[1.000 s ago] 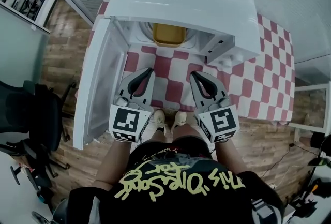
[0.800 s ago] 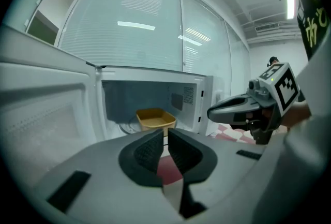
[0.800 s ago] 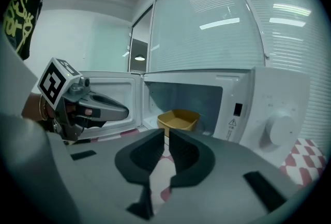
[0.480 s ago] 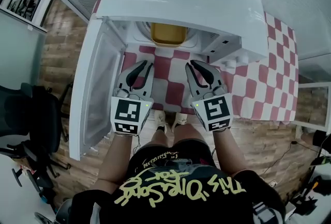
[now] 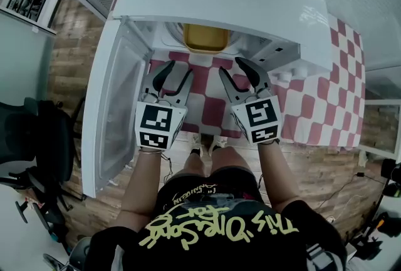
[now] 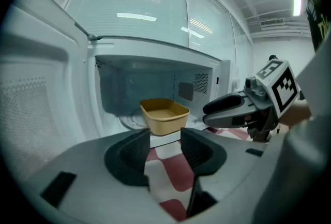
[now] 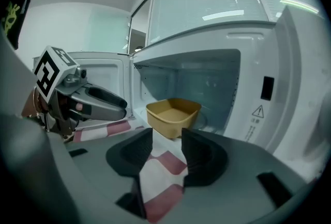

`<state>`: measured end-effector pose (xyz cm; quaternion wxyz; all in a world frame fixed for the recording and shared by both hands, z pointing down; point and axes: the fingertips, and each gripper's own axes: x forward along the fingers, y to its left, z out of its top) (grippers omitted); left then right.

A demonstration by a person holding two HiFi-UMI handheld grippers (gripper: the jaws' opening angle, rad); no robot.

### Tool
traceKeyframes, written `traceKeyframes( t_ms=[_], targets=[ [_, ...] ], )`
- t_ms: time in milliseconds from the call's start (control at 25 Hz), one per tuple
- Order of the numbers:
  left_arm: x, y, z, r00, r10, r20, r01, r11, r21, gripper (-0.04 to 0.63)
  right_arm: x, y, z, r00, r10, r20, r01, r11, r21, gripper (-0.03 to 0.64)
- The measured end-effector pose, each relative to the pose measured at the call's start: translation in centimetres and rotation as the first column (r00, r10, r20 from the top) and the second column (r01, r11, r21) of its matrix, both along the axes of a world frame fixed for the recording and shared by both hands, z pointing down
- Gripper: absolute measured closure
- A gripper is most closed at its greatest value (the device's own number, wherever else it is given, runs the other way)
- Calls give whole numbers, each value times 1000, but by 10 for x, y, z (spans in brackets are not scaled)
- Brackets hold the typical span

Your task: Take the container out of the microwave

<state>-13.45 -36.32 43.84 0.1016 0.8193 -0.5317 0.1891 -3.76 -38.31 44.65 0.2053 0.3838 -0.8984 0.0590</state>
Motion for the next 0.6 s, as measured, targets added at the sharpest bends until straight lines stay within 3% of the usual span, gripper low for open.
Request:
traceKeyframes(
  t_ms=[600],
  targets=[
    [-5,-29,22,999,14,32,-12,999,-45,396,-19,-25,17,1000,-6,-22,5,1000,-24,408]
  ],
)
